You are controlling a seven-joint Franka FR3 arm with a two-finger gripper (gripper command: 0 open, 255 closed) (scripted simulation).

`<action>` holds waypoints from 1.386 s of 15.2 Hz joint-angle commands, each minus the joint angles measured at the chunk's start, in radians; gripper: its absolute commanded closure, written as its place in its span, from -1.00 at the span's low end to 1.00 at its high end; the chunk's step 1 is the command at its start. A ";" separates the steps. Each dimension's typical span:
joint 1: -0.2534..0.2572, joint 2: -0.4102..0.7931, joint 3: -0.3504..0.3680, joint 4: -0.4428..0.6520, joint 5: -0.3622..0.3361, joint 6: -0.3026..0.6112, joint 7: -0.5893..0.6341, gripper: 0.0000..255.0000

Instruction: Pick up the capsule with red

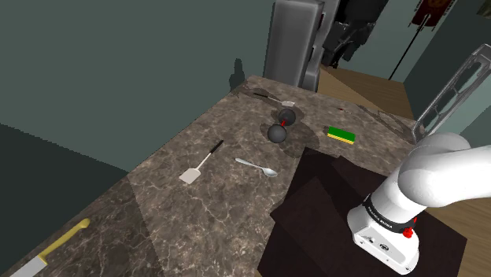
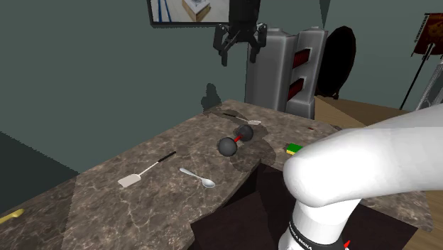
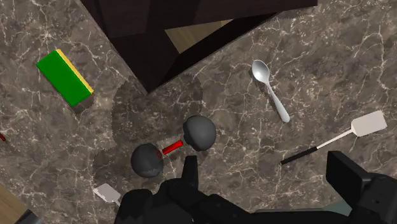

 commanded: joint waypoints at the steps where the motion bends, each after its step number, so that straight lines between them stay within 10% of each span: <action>1: 0.000 0.000 0.000 0.000 0.000 0.000 0.000 -1.00; 21: -0.187 0.534 0.034 -0.115 0.004 0.589 0.405 -1.00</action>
